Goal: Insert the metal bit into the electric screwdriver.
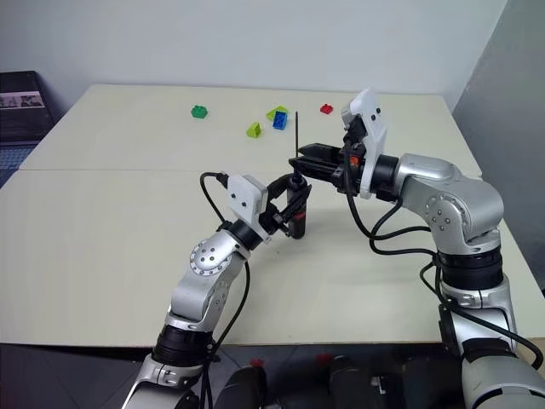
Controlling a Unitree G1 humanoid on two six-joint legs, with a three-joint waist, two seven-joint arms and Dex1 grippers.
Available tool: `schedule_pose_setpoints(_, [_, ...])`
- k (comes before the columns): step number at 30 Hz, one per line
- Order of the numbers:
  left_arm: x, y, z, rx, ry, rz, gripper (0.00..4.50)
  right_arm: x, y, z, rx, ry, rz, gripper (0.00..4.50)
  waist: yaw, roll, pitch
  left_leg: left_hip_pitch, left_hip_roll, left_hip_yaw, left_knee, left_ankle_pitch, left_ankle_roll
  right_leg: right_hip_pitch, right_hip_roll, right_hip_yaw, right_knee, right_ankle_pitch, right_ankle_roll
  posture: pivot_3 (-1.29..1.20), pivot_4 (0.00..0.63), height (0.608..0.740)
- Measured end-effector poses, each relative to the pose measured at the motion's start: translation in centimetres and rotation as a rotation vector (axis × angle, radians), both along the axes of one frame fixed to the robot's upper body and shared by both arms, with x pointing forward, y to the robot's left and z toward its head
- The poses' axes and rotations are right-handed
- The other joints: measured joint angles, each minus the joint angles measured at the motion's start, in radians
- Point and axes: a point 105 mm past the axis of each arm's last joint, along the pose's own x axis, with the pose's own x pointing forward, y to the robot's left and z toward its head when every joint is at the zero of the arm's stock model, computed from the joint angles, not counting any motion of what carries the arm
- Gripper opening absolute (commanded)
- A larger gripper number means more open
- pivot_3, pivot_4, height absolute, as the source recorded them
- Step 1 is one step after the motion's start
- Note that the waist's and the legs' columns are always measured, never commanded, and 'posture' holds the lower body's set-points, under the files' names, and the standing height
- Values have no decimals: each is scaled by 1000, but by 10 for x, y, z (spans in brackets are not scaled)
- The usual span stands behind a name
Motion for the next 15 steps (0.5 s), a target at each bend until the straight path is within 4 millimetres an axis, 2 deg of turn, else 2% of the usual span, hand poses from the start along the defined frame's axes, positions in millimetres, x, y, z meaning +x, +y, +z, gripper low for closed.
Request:
schedule_pose_setpoints(6, [0, 1, 0, 1, 0, -1, 1636, -4, -15, 8, 38, -15, -20, 3994, 0, 0, 0, 0, 0, 0, 0, 0, 0, 0, 0, 0, 0, 0, 0, 0, 150, 740])
schedule_pose_setpoints(15, [8, 5, 5, 65, -21, -8, 1636, -10, -41, 0, 36, -7, -113, 4017, 0, 0, 0, 0, 0, 0, 0, 0, 0, 0, 0, 0, 0, 0, 0, 0, 150, 740])
